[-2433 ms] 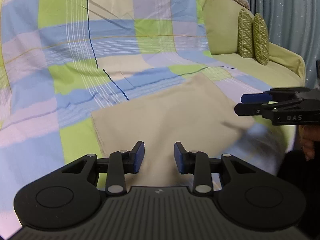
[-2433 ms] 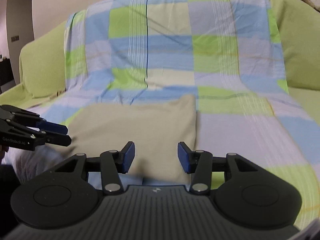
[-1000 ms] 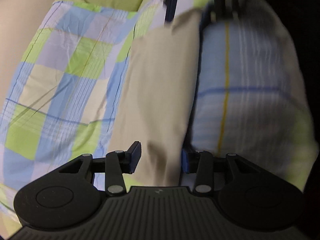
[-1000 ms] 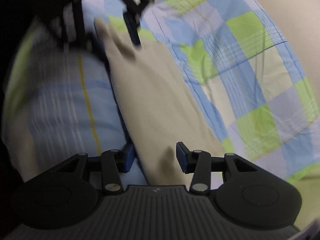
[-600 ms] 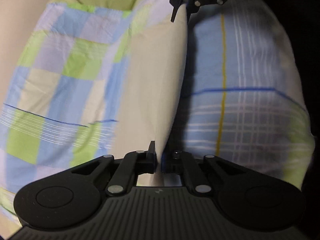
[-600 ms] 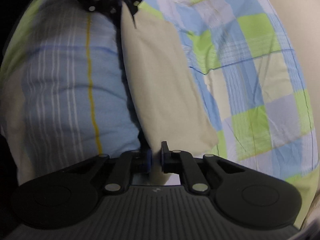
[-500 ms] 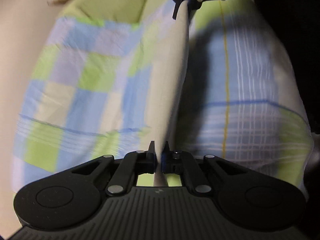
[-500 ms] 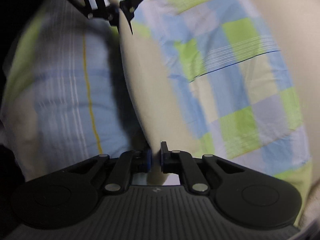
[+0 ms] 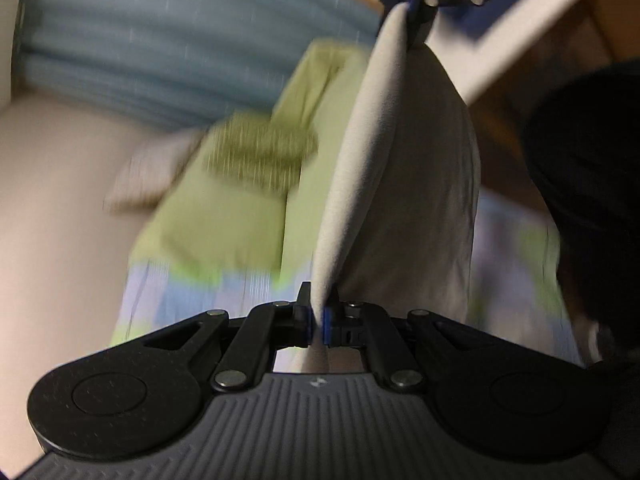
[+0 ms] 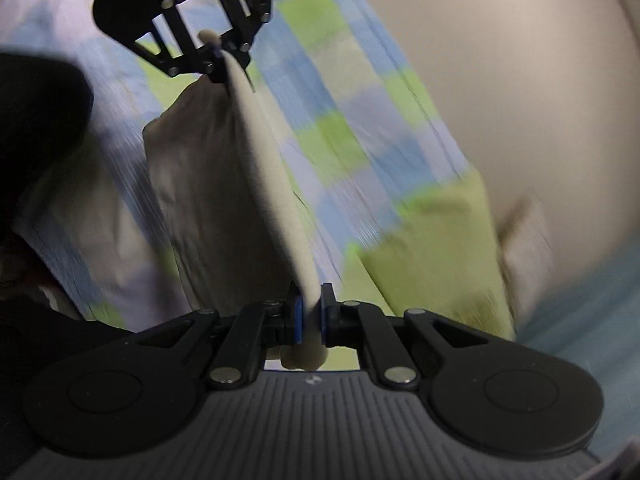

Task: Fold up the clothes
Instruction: 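Carry the folded shirt with both grippers onto the clothes stack on the chair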

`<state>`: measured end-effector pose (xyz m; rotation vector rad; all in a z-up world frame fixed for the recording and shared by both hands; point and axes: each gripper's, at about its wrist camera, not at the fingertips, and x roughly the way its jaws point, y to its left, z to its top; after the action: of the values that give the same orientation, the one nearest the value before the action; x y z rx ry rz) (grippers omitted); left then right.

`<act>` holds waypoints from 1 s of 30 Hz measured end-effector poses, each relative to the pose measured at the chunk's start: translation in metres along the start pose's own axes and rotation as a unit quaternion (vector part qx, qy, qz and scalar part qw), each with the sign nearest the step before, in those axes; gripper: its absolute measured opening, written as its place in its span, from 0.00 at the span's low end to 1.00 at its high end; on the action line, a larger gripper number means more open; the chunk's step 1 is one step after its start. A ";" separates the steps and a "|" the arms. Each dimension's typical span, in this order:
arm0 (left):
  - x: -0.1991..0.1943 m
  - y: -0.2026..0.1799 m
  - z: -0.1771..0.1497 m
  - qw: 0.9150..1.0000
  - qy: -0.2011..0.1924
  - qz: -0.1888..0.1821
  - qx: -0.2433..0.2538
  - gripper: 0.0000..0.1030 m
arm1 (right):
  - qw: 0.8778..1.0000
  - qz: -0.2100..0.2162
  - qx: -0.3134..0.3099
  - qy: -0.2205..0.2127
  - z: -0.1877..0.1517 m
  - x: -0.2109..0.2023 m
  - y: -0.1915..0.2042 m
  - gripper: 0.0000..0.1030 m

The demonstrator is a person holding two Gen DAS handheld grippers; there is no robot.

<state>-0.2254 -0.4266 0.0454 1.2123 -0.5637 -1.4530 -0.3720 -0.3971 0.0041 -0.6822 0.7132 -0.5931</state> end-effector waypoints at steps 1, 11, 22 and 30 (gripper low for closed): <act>0.008 0.003 0.018 1.000 -0.023 -0.004 0.005 0.03 | 0.999 -0.018 0.015 0.021 -0.014 -0.011 -0.010 0.05; 0.104 0.049 0.248 0.967 -0.247 -0.001 0.064 0.03 | 0.953 -0.222 0.114 0.174 -0.141 -0.078 -0.139 0.05; 0.232 -0.049 0.331 0.941 -0.283 -0.149 0.112 0.03 | 0.898 -0.262 0.155 0.318 -0.267 -0.049 -0.139 0.05; 0.244 -0.089 0.297 0.936 -0.283 -0.170 0.126 0.10 | 0.899 -0.188 0.177 0.354 -0.280 -0.039 -0.069 0.09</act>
<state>-0.4964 -0.7071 -0.0128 1.1155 -0.9894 -2.1010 -0.6219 -0.5128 -0.0887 -0.2406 1.1176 -1.3328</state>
